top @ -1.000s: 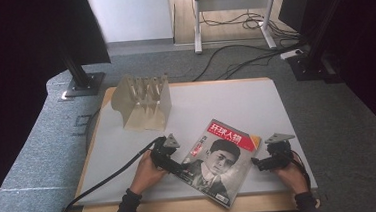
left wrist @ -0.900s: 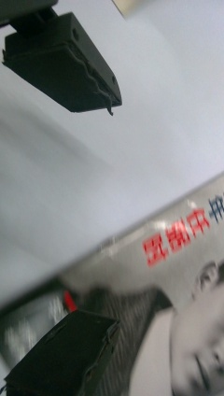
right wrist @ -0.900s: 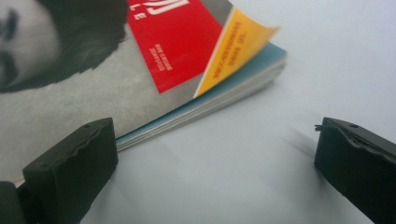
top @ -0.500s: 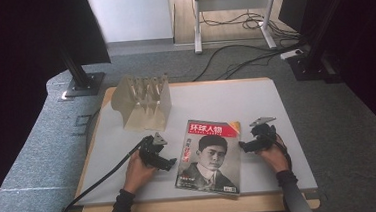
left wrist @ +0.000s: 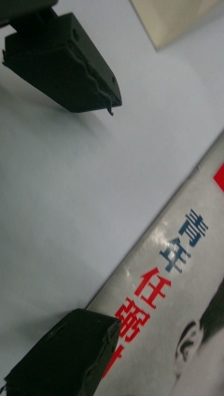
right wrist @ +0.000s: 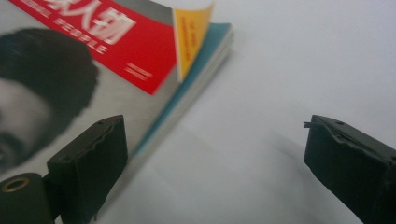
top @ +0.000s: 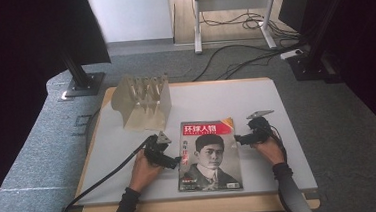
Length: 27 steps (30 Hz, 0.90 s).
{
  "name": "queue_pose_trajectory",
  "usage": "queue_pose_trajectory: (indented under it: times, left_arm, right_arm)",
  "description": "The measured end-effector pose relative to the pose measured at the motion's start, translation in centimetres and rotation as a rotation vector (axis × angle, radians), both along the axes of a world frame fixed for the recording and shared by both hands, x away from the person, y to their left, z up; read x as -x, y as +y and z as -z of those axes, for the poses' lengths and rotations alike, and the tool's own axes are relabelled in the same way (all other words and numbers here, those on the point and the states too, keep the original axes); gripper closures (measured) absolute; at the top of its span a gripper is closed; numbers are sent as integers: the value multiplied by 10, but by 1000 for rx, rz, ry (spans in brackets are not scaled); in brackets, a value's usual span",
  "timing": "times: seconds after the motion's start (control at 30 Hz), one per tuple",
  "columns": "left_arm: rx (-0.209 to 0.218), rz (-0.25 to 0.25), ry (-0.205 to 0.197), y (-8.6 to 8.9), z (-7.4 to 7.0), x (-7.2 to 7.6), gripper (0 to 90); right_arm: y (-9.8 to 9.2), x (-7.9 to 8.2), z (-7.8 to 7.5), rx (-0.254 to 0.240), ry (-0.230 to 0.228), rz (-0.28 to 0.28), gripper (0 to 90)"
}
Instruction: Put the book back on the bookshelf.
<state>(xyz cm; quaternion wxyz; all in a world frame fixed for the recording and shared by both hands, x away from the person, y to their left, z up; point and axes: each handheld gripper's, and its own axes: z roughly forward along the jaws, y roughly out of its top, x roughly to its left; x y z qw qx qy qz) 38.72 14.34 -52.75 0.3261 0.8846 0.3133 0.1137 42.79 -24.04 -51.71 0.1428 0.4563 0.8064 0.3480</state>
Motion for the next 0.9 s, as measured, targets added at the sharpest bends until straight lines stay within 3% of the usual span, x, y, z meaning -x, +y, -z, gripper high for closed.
queue_pose_trajectory:
  times: [0.17, 0.33, 0.47, 0.5, 0.57, 0.67, 0.73, 0.77, 0.83, 0.87, 0.9]
  left_arm:
    - [-5, 26, 0, -8, 0, 5, 0]
    - [-5, 33, -1, -10, 0, 6, 0]
    - [-1, 33, 1, -11, 0, 6, 0]
    - [-1, 33, 1, -11, 0, 6, 0]
    - [-2, 33, 1, -11, 0, 6, 0]
    - [-3, 36, 1, -11, 0, 6, 0]
    - [-5, 39, 3, -11, 0, 5, 0]
    - [-7, 40, 4, -11, 0, 5, 0]
    - [-10, 44, 6, -11, 0, 5, 0]
    - [-11, 46, 7, -11, -1, 4, 0]
    - [-10, 47, 7, -11, -1, 4, 0]
  right_arm:
    - [14, -9, -1, -64, 40, -22, 103]
    - [25, -20, 2, -87, 48, -35, 133]
    - [35, -28, 5, -125, 82, -38, 183]
    - [37, -27, 3, -112, 85, -10, 236]
    - [36, -27, 3, -116, 90, 3, 258]
    - [30, -23, 2, -156, 108, 24, 339]
    - [25, -19, 1, -191, 124, 13, 422]
    - [22, -14, 2, -245, 153, -43, 504]
    - [23, -11, 2, -250, 165, -75, 513]
    - [31, -10, 2, -185, 149, -94, 508]
    - [31, -10, 2, -185, 149, -94, 508]
